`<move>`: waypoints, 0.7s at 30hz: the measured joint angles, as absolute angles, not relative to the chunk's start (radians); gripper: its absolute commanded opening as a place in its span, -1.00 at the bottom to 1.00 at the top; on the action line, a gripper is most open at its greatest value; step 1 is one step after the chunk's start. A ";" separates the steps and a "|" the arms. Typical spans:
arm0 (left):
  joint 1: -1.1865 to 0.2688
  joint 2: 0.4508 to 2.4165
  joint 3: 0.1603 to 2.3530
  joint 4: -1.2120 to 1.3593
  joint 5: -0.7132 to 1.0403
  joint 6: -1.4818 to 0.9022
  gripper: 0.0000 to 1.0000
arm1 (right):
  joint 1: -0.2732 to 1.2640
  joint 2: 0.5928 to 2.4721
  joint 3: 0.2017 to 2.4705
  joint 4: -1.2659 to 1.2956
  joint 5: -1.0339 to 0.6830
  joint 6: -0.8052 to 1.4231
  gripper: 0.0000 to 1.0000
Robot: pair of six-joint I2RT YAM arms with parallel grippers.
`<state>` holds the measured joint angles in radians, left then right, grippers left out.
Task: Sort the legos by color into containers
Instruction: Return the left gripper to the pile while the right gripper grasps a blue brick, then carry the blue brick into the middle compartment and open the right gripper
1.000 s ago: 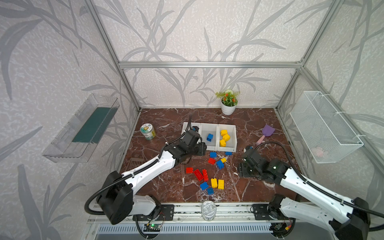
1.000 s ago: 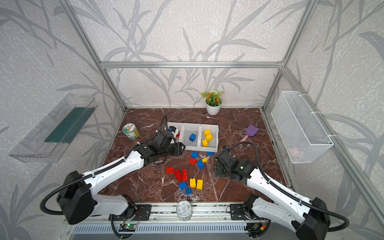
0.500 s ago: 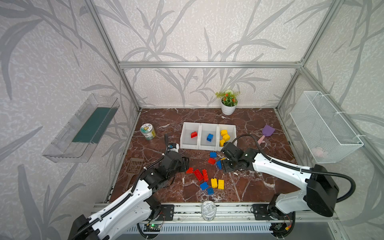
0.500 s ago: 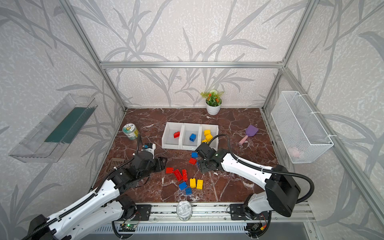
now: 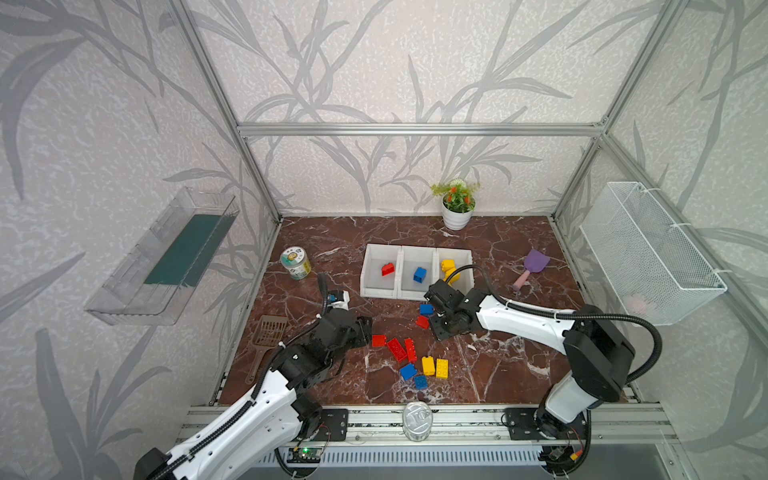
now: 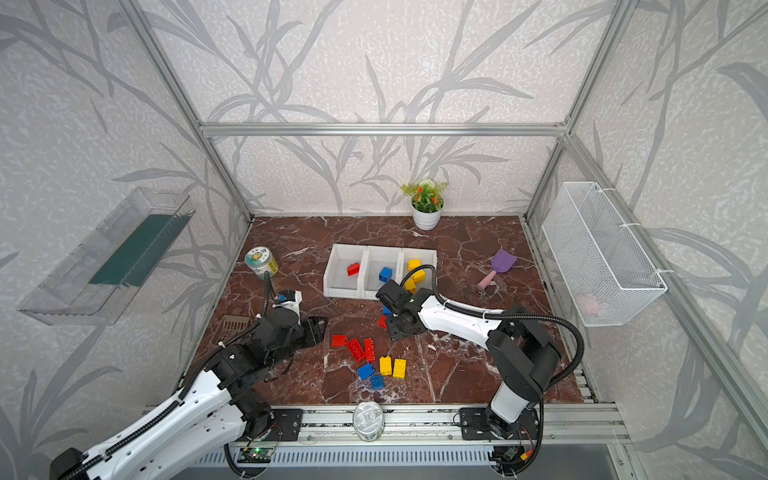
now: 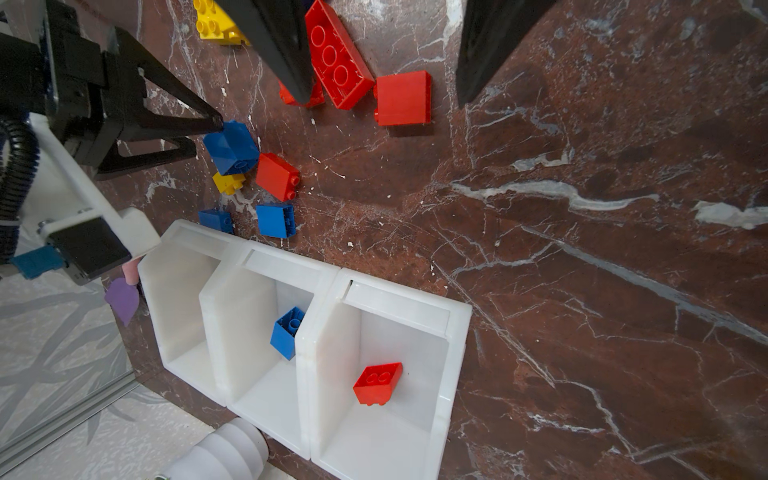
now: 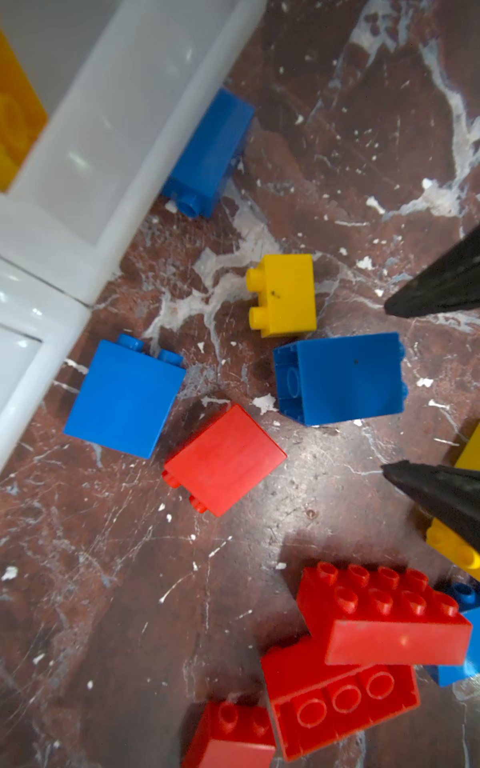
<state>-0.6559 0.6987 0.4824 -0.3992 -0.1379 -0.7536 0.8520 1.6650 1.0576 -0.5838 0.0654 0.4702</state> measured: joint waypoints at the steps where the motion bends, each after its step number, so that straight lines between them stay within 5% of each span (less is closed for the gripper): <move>1: -0.656 0.699 0.480 -0.402 -0.138 -0.756 0.16 | 0.852 1.674 1.059 -0.583 0.067 0.470 0.05; 21: -0.656 0.671 0.453 -0.406 -0.148 -0.773 0.16 | 0.852 1.753 1.086 -0.572 0.075 0.466 -0.41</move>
<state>-0.6559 0.6708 0.4534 -0.4065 -0.1478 -0.7727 0.8520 1.7527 1.0859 -0.5724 0.0746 0.4664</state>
